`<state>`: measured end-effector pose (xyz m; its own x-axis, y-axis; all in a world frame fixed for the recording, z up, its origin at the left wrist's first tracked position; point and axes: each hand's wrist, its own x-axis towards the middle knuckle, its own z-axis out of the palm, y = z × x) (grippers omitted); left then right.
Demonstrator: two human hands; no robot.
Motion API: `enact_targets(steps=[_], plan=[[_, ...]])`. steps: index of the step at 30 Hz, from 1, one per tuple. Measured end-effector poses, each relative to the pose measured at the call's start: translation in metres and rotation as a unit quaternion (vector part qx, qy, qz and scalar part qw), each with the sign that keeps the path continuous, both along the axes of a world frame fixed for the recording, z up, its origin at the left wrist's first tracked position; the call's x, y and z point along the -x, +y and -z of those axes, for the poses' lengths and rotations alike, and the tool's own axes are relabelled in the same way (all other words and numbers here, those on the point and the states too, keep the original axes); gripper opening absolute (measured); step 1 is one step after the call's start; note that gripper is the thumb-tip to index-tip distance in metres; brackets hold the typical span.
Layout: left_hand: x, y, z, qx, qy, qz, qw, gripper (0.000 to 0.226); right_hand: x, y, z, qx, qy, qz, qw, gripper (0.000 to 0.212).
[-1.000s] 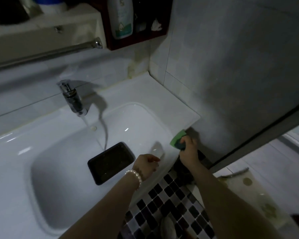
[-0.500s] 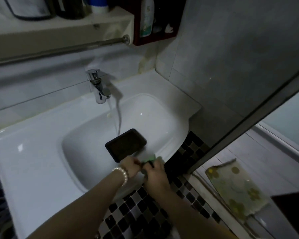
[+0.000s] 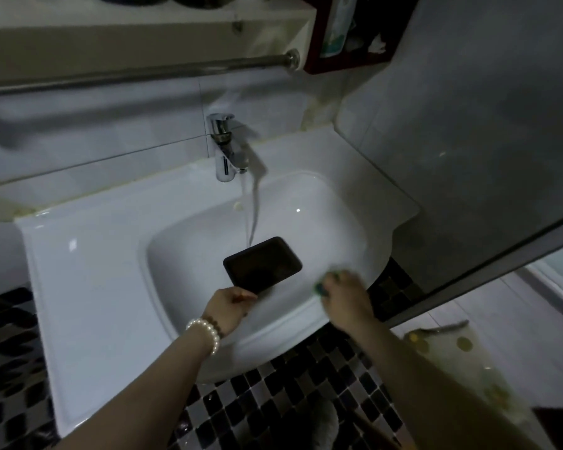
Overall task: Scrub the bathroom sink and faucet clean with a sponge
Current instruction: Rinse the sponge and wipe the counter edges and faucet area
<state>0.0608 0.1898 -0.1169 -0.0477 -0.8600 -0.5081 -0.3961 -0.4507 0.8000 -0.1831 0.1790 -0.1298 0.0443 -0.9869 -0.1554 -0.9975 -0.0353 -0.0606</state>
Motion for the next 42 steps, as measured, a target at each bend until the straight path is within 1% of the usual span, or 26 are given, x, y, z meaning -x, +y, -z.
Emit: enact_targets(steps=[3,6,7,11,13,14,15,16,17,18,19,20,21,23,25,28,29,31,33,34,36,37,38,39,40,42], plan=[[0.012,-0.011,-0.004,-0.007,0.023,-0.039,0.999,0.019,-0.023,0.020,0.003,-0.032,-0.043,-0.090,0.995,0.027],[0.024,-0.025,-0.010,-0.002,0.042,-0.061,0.997,0.019,-0.007,0.003,0.002,-0.063,-0.069,-0.087,0.992,0.023],[0.027,-0.031,-0.012,-0.006,0.053,-0.080,0.995,0.018,0.007,-0.011,0.003,-0.066,-0.054,-0.063,0.994,0.026],[0.029,-0.064,-0.023,-0.032,0.099,-0.200,0.974,0.017,0.073,-0.088,-0.002,-0.052,0.115,0.084,0.988,0.048],[0.026,-0.083,-0.028,-0.030,0.120,-0.272,0.954,0.017,0.077,-0.130,-0.011,-0.041,0.049,0.153,0.986,0.040],[0.025,-0.092,-0.032,-0.026,0.132,-0.302,0.944,0.017,0.067,-0.147,-0.016,-0.032,-0.044,0.178,0.983,0.033],[0.024,-0.103,-0.034,-0.018,0.142,-0.329,0.933,0.017,0.049,-0.166,-0.021,-0.041,-0.175,0.188,0.965,0.029],[0.024,-0.111,-0.037,-0.011,0.148,-0.350,0.925,0.018,0.025,-0.180,-0.025,-0.082,-0.333,0.207,0.916,0.027],[0.024,-0.119,-0.039,-0.004,0.147,-0.362,0.921,0.019,-0.003,-0.188,-0.029,-0.142,-0.494,0.244,0.823,0.026],[0.024,-0.126,-0.041,0.006,0.140,-0.370,0.918,0.021,-0.033,-0.195,-0.032,-0.211,-0.613,0.276,0.709,0.025],[0.024,-0.133,-0.042,0.018,0.133,-0.375,0.917,0.023,-0.062,-0.200,-0.035,-0.276,-0.687,0.293,0.605,0.028],[0.024,-0.138,-0.044,0.038,0.126,-0.371,0.919,0.025,-0.086,-0.204,-0.037,-0.325,-0.729,0.298,0.523,0.032],[0.024,-0.143,-0.046,0.064,0.116,-0.364,0.922,0.028,-0.108,-0.207,-0.039,-0.351,-0.756,0.301,0.463,0.035],[0.023,-0.149,-0.048,0.116,0.096,-0.347,0.926,0.035,-0.136,-0.211,-0.042,-0.371,-0.788,0.310,0.382,0.041],[0.021,-0.153,-0.044,0.137,0.048,-0.334,0.931,0.041,-0.148,-0.213,-0.038,-0.375,-0.804,0.314,0.340,0.044],[0.017,-0.153,-0.033,0.105,-0.179,-0.283,0.936,0.037,-0.151,-0.210,-0.030,-0.388,-0.824,0.286,0.298,0.039],[0.016,-0.152,-0.031,0.089,-0.232,-0.269,0.930,0.037,-0.151,-0.210,-0.029,-0.400,-0.821,0.276,0.301,0.037],[0.015,-0.151,-0.032,0.085,-0.275,-0.241,0.927,0.037,-0.146,-0.215,-0.027,-0.426,-0.803,0.244,0.337,0.034],[0.013,-0.146,-0.034,0.110,-0.294,-0.163,0.935,0.034,-0.131,-0.223,-0.026,-0.457,-0.764,0.204,0.408,0.028],[0.011,-0.141,-0.033,0.113,-0.290,-0.118,0.943,0.032,-0.117,-0.225,-0.023,-0.457,-0.724,0.183,0.483,0.027],[0.007,-0.124,-0.033,0.066,-0.254,-0.067,0.963,0.032,-0.082,-0.226,-0.013,-0.384,-0.595,0.096,0.699,0.020],[0.006,-0.114,-0.030,0.036,-0.241,-0.054,0.968,0.032,-0.060,-0.223,-0.008,-0.329,-0.509,0.030,0.795,0.015],[0.004,-0.105,-0.026,0.016,-0.240,-0.045,0.970,0.031,-0.037,-0.219,-0.004,-0.286,-0.422,-0.040,0.860,0.022],[0.004,-0.096,-0.022,0.000,-0.240,-0.038,0.970,0.030,-0.013,-0.214,0.001,-0.271,-0.346,-0.105,0.892,0.030],[0.005,-0.089,-0.018,-0.015,-0.237,-0.029,0.971,0.028,0.010,-0.207,0.003,-0.267,-0.280,-0.157,0.909,0.033],[0.011,-0.080,-0.012,-0.035,-0.220,-0.015,0.975,0.026,0.052,-0.193,0.008,-0.252,-0.186,-0.235,0.920,0.028]])
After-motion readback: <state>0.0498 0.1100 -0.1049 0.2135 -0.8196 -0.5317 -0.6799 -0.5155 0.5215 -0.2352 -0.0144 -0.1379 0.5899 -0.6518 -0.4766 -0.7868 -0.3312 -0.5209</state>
